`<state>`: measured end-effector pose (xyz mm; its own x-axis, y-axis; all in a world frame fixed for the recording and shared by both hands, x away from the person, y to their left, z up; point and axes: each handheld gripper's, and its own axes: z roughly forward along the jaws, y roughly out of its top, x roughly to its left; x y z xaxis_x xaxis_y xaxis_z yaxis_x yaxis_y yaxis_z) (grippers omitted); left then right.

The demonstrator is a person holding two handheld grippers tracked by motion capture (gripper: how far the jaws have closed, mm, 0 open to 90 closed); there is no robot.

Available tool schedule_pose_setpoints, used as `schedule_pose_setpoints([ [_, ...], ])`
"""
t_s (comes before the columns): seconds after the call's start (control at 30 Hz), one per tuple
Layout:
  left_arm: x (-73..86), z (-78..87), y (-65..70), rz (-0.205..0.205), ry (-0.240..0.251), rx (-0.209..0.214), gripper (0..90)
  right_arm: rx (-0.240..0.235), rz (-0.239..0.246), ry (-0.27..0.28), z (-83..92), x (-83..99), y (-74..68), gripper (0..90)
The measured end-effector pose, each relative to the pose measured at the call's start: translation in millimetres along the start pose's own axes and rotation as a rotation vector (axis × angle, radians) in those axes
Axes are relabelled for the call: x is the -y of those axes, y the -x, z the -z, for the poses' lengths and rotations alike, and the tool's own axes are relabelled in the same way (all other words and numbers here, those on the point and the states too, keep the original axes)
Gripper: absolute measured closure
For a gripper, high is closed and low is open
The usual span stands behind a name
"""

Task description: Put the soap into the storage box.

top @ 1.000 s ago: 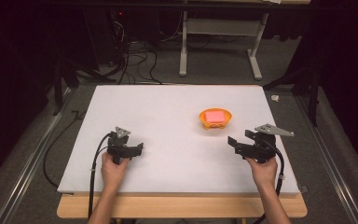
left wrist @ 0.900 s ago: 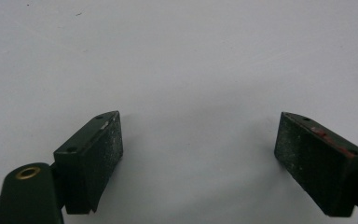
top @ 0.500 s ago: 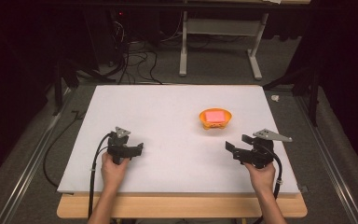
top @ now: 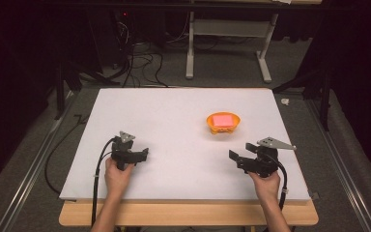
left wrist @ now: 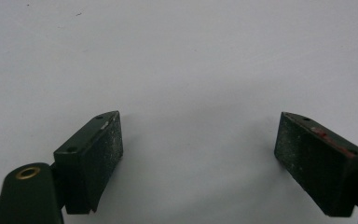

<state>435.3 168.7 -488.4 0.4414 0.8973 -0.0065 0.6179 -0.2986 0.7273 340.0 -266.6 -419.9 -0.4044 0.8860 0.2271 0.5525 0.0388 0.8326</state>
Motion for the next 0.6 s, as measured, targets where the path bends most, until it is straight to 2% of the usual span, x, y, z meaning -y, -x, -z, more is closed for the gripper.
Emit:
schedule_pose_setpoints([
  [0.4,0.1,-0.1,0.1,0.0,0.002,0.0,15.9,-0.026,0.023,-0.036,-20.2,3.1,-10.0,21.1],
  [0.6,0.1,-0.1,0.1,0.0,0.002,-0.001,15.9,-0.02,0.038,-0.052,-26.9,5.9,-11.4,22.2],
])
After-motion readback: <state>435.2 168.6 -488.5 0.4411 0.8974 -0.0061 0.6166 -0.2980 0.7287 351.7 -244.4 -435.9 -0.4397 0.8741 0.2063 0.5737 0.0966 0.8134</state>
